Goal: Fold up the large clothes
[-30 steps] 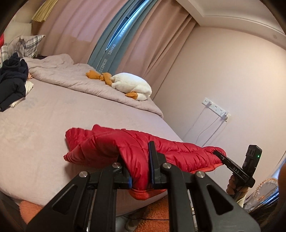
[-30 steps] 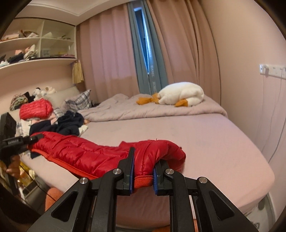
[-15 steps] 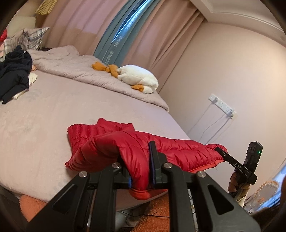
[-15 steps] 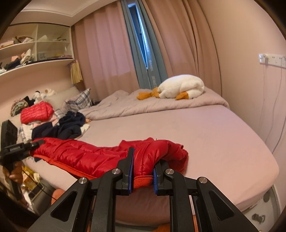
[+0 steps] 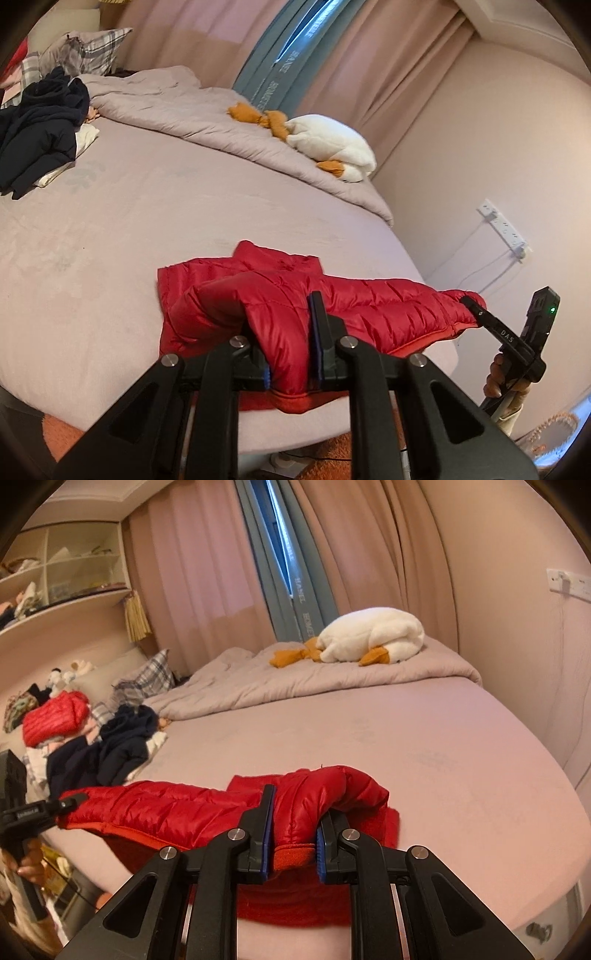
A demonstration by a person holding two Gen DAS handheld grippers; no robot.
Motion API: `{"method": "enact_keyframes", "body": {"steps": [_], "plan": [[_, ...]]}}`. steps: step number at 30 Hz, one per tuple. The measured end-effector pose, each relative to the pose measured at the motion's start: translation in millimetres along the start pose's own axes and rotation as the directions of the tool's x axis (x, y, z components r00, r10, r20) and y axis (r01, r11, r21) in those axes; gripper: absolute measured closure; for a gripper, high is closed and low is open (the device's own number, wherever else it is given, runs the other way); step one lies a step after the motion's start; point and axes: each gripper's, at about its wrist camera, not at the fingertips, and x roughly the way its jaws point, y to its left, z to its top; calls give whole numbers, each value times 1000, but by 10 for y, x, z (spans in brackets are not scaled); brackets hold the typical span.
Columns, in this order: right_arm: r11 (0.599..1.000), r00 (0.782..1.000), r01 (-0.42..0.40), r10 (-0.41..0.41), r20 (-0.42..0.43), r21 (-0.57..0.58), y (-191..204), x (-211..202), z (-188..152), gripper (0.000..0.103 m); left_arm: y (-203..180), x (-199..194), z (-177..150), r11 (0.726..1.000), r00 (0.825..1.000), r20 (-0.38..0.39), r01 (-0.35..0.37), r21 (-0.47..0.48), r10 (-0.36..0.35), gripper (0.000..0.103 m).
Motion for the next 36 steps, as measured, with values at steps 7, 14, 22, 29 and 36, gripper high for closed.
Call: {"method": "enact_keyframes", "body": {"steps": [7, 14, 22, 29, 36], "plan": [[1000, 996, 17, -16, -86, 6, -62, 359, 151, 86, 111, 328, 205, 999, 998, -50, -49, -20, 48, 86], [999, 988, 44, -40, -150, 27, -122, 677, 161, 86, 260, 717, 343, 996, 990, -118, -83, -30, 79, 83], [994, 967, 93, -75, -242, 64, -260, 1101, 134, 86, 464, 1241, 385, 992, 976, -184, -124, -15, 119, 82], [988, 942, 142, -114, -315, 66, -319, 1459, 28, 86, 608, 1574, 291, 979, 959, -210, -200, -30, 190, 81], [983, 922, 186, -171, -348, 10, -319, 1639, 19, 86, 671, 1734, 291, 975, 953, -225, -217, -39, 203, 78]]}}
